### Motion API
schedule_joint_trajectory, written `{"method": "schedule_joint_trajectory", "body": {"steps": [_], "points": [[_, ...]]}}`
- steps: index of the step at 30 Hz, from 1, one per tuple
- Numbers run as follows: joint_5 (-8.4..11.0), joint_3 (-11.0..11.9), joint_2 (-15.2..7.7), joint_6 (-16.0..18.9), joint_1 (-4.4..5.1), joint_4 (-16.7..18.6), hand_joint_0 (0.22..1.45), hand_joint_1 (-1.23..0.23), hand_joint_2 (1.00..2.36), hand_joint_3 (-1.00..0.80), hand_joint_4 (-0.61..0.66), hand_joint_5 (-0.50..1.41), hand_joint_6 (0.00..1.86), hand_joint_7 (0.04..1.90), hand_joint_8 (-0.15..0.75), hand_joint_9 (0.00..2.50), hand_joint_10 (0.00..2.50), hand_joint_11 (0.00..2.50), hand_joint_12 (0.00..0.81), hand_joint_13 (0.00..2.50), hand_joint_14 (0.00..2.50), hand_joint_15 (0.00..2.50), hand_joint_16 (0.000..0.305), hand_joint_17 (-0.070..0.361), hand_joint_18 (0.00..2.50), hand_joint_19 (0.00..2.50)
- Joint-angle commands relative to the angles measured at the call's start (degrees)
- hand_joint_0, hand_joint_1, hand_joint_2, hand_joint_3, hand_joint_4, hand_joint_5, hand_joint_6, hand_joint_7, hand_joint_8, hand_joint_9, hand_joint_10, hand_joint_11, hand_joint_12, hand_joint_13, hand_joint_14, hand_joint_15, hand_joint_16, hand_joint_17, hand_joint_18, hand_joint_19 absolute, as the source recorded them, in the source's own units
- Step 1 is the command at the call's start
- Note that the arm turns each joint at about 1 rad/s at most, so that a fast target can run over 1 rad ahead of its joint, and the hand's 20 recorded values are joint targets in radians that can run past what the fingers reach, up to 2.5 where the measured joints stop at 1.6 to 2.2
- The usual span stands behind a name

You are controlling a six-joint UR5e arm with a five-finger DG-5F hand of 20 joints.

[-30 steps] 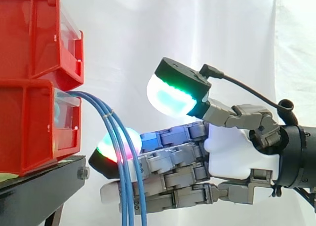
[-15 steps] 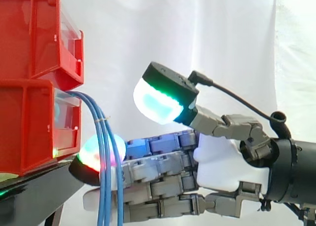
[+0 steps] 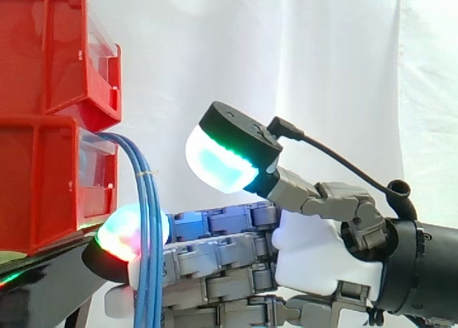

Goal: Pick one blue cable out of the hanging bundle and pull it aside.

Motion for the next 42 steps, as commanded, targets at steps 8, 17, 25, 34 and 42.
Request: {"method": "schedule_joint_trajectory", "body": {"steps": [8,17,25,34,42], "points": [[0.07,1.4,-0.1,-3.7,0.77,0.5,0.59,-0.66,1.01,-0.33,0.28,-0.09,0.5,1.18,0.355,0.88,0.01,0.16,0.349,0.58,0.01,0.2,0.039,0.089,0.37,0.24],[0.07,1.4,-0.1,-3.4,1.3,0.1,0.59,-0.69,1.01,-0.32,0.22,-0.1,0.58,1.2,0.359,0.88,0.01,0.19,0.352,0.59,0.01,0.21,0.039,0.088,0.39,0.25],[-0.1,1.4,0.0,-2.5,1.13,-1.1,0.59,-0.71,1.01,-0.28,0.19,-0.15,0.78,0.94,0.363,0.87,0.01,0.24,0.358,0.6,0.01,0.22,0.04,0.089,0.41,0.26],[-0.72,1.4,1.4,-1.6,0.69,-3.9,0.59,-0.75,1.02,-0.12,0.1,-0.18,0.88,0.87,0.365,0.88,0.01,0.31,0.364,0.63,0.01,0.26,0.04,0.09,0.45,0.28],[-0.63,1.5,3.1,-1.5,0.6,-9.5,0.65,-0.87,1.03,-0.07,0.01,-0.19,0.92,0.94,0.363,0.89,0.01,0.36,0.366,0.67,0.01,0.28,0.039,0.089,0.51,0.3]]}}
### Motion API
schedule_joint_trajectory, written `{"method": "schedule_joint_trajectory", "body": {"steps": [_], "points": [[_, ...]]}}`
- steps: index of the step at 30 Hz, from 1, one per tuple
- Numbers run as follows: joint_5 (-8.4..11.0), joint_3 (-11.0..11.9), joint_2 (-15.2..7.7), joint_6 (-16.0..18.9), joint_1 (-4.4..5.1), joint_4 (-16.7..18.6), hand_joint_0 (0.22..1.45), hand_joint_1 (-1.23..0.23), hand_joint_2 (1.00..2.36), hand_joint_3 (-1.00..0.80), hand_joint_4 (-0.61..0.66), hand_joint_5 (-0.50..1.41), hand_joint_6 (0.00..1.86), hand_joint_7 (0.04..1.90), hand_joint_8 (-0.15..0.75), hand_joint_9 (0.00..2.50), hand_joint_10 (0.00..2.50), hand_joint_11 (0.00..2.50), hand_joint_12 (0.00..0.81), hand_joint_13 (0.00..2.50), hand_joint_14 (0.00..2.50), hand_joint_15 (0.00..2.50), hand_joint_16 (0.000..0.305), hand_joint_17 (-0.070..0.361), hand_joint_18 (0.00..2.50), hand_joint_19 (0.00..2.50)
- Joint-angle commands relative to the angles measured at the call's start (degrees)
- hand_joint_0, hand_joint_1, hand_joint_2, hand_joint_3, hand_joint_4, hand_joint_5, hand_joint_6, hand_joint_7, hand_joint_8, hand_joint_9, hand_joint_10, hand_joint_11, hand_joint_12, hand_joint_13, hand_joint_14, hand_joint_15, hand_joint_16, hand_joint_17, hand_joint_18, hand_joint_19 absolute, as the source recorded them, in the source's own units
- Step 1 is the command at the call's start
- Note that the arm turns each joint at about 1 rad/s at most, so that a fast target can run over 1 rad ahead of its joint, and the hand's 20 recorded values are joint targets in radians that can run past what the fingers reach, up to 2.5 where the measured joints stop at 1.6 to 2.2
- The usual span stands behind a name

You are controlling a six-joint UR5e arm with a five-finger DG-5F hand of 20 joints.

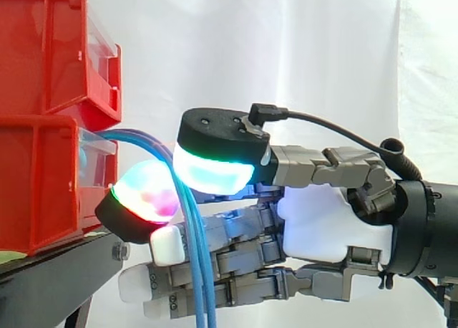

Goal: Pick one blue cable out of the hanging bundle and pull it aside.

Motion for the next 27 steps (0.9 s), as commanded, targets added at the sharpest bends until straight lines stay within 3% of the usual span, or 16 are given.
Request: {"method": "schedule_joint_trajectory", "body": {"steps": [1,6,8,10,14,20,24,26,27], "points": [[-0.03,0.0,0.5,0.2,-0.11,-2.3,0.66,-0.9,1.02,-0.13,0.02,-0.19,0.93,0.89,0.357,0.9,0.01,0.37,0.364,0.69,0.01,0.29,0.039,0.088,0.54,0.31],[-0.21,0.0,1.3,0.5,-0.29,-3.5,0.68,-0.9,1.01,-0.36,0.08,-0.19,0.92,0.86,0.355,0.91,0.01,0.38,0.358,0.71,0.01,0.3,0.038,0.086,0.55,0.31],[-0.21,0.0,2.0,0.5,-0.37,-4.9,0.65,-0.86,1.0,-0.49,0.13,-0.18,0.91,0.84,0.357,0.94,0.01,0.39,0.358,0.72,0.01,0.31,0.038,0.086,0.55,0.32],[-0.21,0.0,2.5,0.5,-0.37,-6.5,0.61,-0.83,1.0,-0.5,0.13,-0.18,0.91,0.84,0.367,0.96,0.01,0.39,0.359,0.72,0.01,0.31,0.038,0.086,0.55,0.33],[-0.3,0.0,2.6,0.5,-0.46,-7.8,0.55,-0.71,1.0,-0.5,0.14,-0.17,0.88,0.86,0.38,0.98,0.01,0.38,0.377,0.73,0.01,0.32,0.041,0.093,0.55,0.35],[-0.03,0.0,2.5,0.2,-0.72,-7.7,0.56,-0.53,1.0,-0.5,0.14,-0.14,0.86,0.94,0.388,1.03,0.01,0.37,0.377,0.74,0.01,0.34,0.042,0.095,0.57,0.38],[0.06,0.0,2.5,0.2,-1.08,-7.8,0.6,-0.6,1.01,-0.36,0.13,-0.14,0.86,1.01,0.392,1.04,0.01,0.39,0.376,0.75,0.01,0.34,0.041,0.093,0.57,0.38],[0.06,0.0,2.5,0.2,-1.34,-8.3,0.61,-0.75,1.02,-0.23,0.13,-0.14,0.88,1.06,0.39,1.03,0.02,0.44,0.375,0.76,0.01,0.35,0.041,0.092,0.6,0.39],[0.06,0.0,2.5,0.2,-1.34,-8.3,0.61,-0.75,1.02,-0.23,0.13,-0.14,0.88,1.06,0.39,1.03,0.02,0.44,0.375,0.76,0.01,0.35,0.041,0.092,0.6,0.39]]}}
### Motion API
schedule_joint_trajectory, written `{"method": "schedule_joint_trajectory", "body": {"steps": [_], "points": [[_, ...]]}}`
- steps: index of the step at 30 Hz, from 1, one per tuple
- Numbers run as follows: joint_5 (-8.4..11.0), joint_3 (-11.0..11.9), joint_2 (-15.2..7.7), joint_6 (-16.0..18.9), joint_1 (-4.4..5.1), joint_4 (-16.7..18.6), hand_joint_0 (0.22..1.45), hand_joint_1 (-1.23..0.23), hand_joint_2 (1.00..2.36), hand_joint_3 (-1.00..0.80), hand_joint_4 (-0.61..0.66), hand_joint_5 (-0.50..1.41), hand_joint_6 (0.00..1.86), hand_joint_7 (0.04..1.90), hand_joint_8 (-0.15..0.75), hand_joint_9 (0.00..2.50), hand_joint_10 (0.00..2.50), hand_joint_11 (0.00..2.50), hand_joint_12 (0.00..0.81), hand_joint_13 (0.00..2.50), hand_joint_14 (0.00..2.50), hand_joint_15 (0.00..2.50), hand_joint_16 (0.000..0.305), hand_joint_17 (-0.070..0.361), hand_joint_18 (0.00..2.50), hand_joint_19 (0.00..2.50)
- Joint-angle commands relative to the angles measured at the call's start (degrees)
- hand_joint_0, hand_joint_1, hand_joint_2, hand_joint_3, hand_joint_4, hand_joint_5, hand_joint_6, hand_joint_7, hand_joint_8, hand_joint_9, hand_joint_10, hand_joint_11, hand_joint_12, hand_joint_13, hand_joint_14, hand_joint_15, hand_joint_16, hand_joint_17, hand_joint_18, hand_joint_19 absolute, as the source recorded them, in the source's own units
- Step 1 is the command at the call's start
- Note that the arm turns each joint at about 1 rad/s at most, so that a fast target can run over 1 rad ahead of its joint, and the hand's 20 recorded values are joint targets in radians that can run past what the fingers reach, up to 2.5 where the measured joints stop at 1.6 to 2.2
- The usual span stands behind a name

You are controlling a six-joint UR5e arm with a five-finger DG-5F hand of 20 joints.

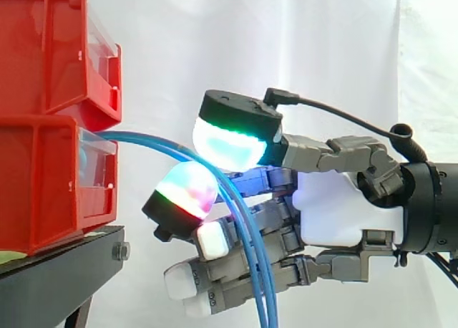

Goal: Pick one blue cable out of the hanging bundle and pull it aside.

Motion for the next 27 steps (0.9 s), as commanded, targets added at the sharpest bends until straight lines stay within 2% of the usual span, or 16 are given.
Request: {"method": "schedule_joint_trajectory", "body": {"steps": [1,5,6,7,8,9,11,12,15,16,18,20,21,23,25,27], "points": [[0.04,0.0,0.0,-0.1,-0.25,-0.4,0.65,-0.86,1.02,-0.21,0.08,-0.15,0.88,1.14,0.382,1.02,0.01,0.46,0.37,0.77,0.01,0.35,0.041,0.092,0.62,0.38],[-0.05,0.0,0.0,-0.2,-0.6,-0.7,0.74,-0.93,1.02,-0.3,-0.05,-0.16,0.93,1.08,0.366,1.03,0.01,0.49,0.361,0.78,0.01,0.36,0.04,0.09,0.65,0.39],[-0.31,0.0,0.0,-0.2,-0.68,-0.7,0.77,-0.93,1.01,-0.42,-0.1,-0.17,0.93,1.01,0.355,1.03,0.01,0.49,0.356,0.79,0.01,0.37,0.039,0.088,0.65,0.38],[-0.31,0.0,0.0,-0.2,-0.86,-0.7,0.8,-0.93,1.0,-0.5,-0.12,-0.17,0.93,1.03,0.344,1.04,0.02,0.5,0.355,0.79,0.02,0.37,0.038,0.086,0.64,0.38],[-0.31,0.0,0.0,-0.1,-0.95,-0.7,0.82,-0.93,1.0,-0.5,-0.11,-0.18,0.94,1.11,0.328,1.03,0.02,0.5,0.351,0.79,0.02,0.36,0.038,0.085,0.65,0.36],[-0.4,0.0,0.0,-0.1,-1.12,-0.8,0.82,-0.93,1.0,-0.5,-0.11,-0.18,0.94,1.11,0.32,1.02,0.01,0.5,0.35,0.8,0.01,0.37,0.037,0.084,0.65,0.36],[-0.4,0.0,0.0,-0.2,-1.3,-1.2,0.76,-0.95,1.0,-0.5,-0.08,-0.18,0.95,0.94,0.291,1.02,0.02,0.51,0.339,0.8,0.01,0.37,0.036,0.08,0.66,0.33],[-0.4,0.0,0.1,-0.2,-1.39,-1.4,0.76,-0.95,1.0,-0.5,-0.07,-0.18,0.94,0.94,0.289,1.02,0.02,0.51,0.338,0.8,0.01,0.37,0.035,0.079,0.65,0.32],[-0.4,0.0,0.1,-0.4,-1.56,-2.6,0.61,-1.01,1.0,-0.5,-0.01,-0.18,0.94,0.93,0.295,1.0,0.01,0.52,0.333,0.79,0.01,0.38,0.035,0.078,0.64,0.33],[-0.4,0.0,0.1,-0.5,-1.65,-2.9,0.53,-0.99,1.0,-0.5,0.03,-0.18,0.94,0.91,0.312,1.01,0.01,0.52,0.351,0.8,0.01,0.37,0.037,0.084,0.66,0.34],[-0.4,0.0,0.1,-0.9,-1.83,-3.3,0.49,-0.96,1.0,-0.5,0.05,-0.18,0.94,0.89,0.352,1.03,0.01,0.5,0.37,0.81,0.01,0.38,0.04,0.091,0.67,0.34],[-0.4,0.0,0.1,-1.5,-2.09,-3.3,0.43,-0.8,1.0,-0.5,0.07,-0.17,0.93,0.86,0.38,1.06,0.01,0.49,0.397,0.82,0.02,0.37,0.046,0.103,0.69,0.34],[-0.4,0.0,0.1,-1.8,-2.09,-3.3,0.44,-0.75,1.0,-0.5,0.08,-0.17,0.93,0.87,0.381,1.07,0.01,0.49,0.402,0.83,0.01,0.38,0.046,0.104,0.69,0.34],[-0.4,0.0,0.0,-2.8,-2.35,-3.3,0.47,-0.5,1.0,-0.5,0.08,-0.15,0.9,0.94,0.394,1.11,0.01,0.49,0.402,0.82,0.01,0.39,0.046,0.104,0.67,0.4],[-0.23,0.0,0.0,-4.0,-2.53,-3.4,0.54,-0.43,1.0,-0.5,0.07,-0.15,0.89,0.99,0.378,1.11,0.01,0.48,0.382,0.81,0.02,0.41,0.042,0.095,0.64,0.44],[-0.23,0.0,0.0,-4.8,-2.71,-3.4,0.57,-0.48,1.0,-0.47,0.08,-0.15,0.89,1.01,0.374,1.11,0.02,0.49,0.375,0.81,0.02,0.41,0.041,0.093,0.63,0.45]]}}
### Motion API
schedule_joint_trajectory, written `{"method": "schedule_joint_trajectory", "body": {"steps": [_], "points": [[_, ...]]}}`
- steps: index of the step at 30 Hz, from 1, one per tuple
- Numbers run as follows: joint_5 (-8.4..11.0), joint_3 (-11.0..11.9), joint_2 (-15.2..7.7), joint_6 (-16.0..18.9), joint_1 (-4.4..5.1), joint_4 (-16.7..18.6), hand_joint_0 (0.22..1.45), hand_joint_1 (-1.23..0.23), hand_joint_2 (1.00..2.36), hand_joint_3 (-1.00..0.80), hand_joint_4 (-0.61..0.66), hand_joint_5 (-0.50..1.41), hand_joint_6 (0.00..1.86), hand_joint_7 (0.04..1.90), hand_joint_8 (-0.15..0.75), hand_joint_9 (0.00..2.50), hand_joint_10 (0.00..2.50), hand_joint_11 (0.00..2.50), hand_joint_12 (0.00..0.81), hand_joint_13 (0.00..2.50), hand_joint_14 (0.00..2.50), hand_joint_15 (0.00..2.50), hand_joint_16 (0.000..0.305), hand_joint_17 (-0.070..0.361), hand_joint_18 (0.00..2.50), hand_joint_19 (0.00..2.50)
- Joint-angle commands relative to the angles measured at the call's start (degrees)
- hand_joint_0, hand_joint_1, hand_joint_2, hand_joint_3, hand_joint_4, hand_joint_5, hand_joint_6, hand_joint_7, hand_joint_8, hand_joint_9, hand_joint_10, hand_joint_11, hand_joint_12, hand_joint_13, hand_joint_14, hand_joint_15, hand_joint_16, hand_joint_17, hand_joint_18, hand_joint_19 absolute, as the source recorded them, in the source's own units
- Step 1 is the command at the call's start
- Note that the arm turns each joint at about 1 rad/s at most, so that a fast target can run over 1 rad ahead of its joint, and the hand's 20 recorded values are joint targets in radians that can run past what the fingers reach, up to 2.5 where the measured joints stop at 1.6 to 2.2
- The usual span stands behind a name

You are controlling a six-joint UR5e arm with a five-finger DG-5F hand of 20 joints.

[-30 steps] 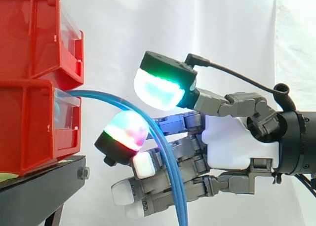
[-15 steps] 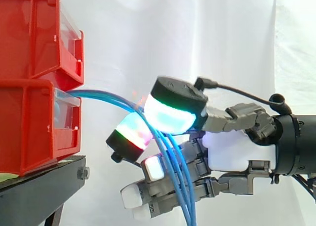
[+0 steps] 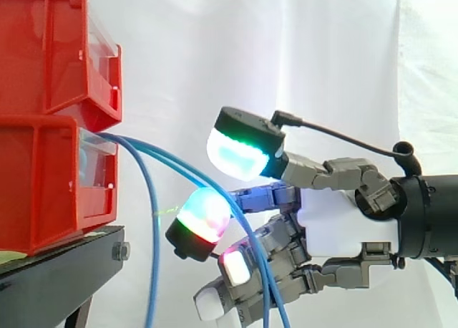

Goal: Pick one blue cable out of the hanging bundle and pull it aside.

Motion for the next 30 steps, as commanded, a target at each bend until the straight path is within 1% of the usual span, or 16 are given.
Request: {"method": "schedule_joint_trajectory", "body": {"steps": [1,5,12,15,16,17,18,19,20,21,22,25,26,27,28,30], "points": [[0.08,-0.1,0.0,-1.8,-0.32,-0.1,0.58,-0.52,1.01,-0.4,0.08,-0.15,0.89,1.02,0.379,1.11,0.01,0.5,0.378,0.81,0.02,0.42,0.041,0.093,0.63,0.46],[-0.09,-0.1,0.1,-3.3,-0.4,-0.3,0.57,-0.63,1.02,-0.25,0.09,-0.16,0.89,1.04,0.384,1.11,0.01,0.5,0.382,0.82,0.02,0.42,0.042,0.095,0.66,0.46],[0.26,0.0,0.0,-3.9,-0.4,0.0,0.62,-0.79,1.02,-0.19,0.07,-0.17,0.91,1.01,0.375,1.08,0.02,0.53,0.378,0.82,0.02,0.42,0.042,0.095,0.68,0.47],[0.26,0.0,0.0,-4.7,-0.58,0.1,0.66,-0.85,1.02,-0.23,0.03,-0.17,0.91,1.04,0.364,1.07,0.02,0.53,0.374,0.82,0.02,0.42,0.042,0.095,0.69,0.46],[0.26,0.0,0.1,-5.1,-0.67,0.1,0.69,-0.88,1.02,-0.27,-0.01,-0.17,0.92,1.02,0.363,1.07,0.02,0.54,0.367,0.82,0.02,0.42,0.041,0.093,0.7,0.46],[0.26,0.0,0.0,-5.3,-0.67,0.0,0.73,-0.9,1.01,-0.37,-0.03,-0.17,0.92,1.02,0.349,1.06,0.02,0.55,0.365,0.82,0.02,0.42,0.041,0.093,0.7,0.45],[0.26,-0.1,0.1,-5.3,-0.67,0.0,0.74,-0.91,1.01,-0.41,-0.03,-0.17,0.92,1.0,0.348,1.06,0.02,0.56,0.364,0.82,0.02,0.42,0.041,0.092,0.7,0.44],[0.26,0.0,0.1,-5.6,-0.67,0.0,0.77,-0.91,1.0,-0.5,-0.03,-0.17,0.92,0.92,0.339,1.05,0.02,0.55,0.36,0.82,0.02,0.42,0.04,0.091,0.7,0.43],[0.26,0.0,0.1,-5.7,-0.76,0.0,0.74,-0.93,1.0,-0.5,-0.01,-0.17,0.92,0.89,0.328,1.04,0.02,0.55,0.358,0.81,0.02,0.42,0.04,0.09,0.7,0.44],[0.26,0.0,0.1,-5.9,-0.76,0.0,0.73,-0.93,1.0,-0.5,0.01,-0.17,0.92,0.89,0.328,1.04,0.02,0.55,0.356,0.81,0.02,0.42,0.039,0.089,0.7,0.43],[0.26,0.0,0.1,-6.1,-0.76,0.0,0.68,-0.91,1.0,-0.5,0.06,-0.17,0.91,0.92,0.325,1.05,0.02,0.55,0.355,0.81,0.02,0.42,0.039,0.087,0.7,0.43],[0.26,0.0,0.0,-7.0,-1.11,0.0,0.56,-0.86,1.0,-0.5,0.09,-0.16,0.91,0.92,0.356,1.07,0.02,0.54,0.362,0.81,0.02,0.43,0.04,0.091,0.7,0.45],[0.08,0.0,0.1,-7.5,-1.2,0.0,0.51,-0.76,1.0,-0.5,0.1,-0.16,0.9,0.91,0.372,1.09,0.01,0.53,0.377,0.82,0.02,0.43,0.043,0.097,0.72,0.45],[-0.09,0.0,0.1,-8.9,-1.55,0.0,0.51,-0.76,1.0,-0.5,0.1,-0.16,0.9,0.91,0.372,1.09,0.01,0.53,0.377,0.82,0.02,0.43,0.043,0.097,0.72,0.45],[-0.09,0.0,0.2,-9.2,-1.64,0.0,0.49,-0.59,1.0,-0.5,0.11,-0.15,0.89,0.91,0.384,1.11,0.01,0.52,0.393,0.83,0.02,0.43,0.046,0.103,0.72,0.46],[-0.09,0.0,0.4,-9.6,-1.81,0.0,0.5,-0.51,1.0,-0.5,0.11,-0.15,0.89,0.91,0.386,1.12,0.01,0.52,0.395,0.83,0.02,0.43,0.045,0.102,0.71,0.48]]}}
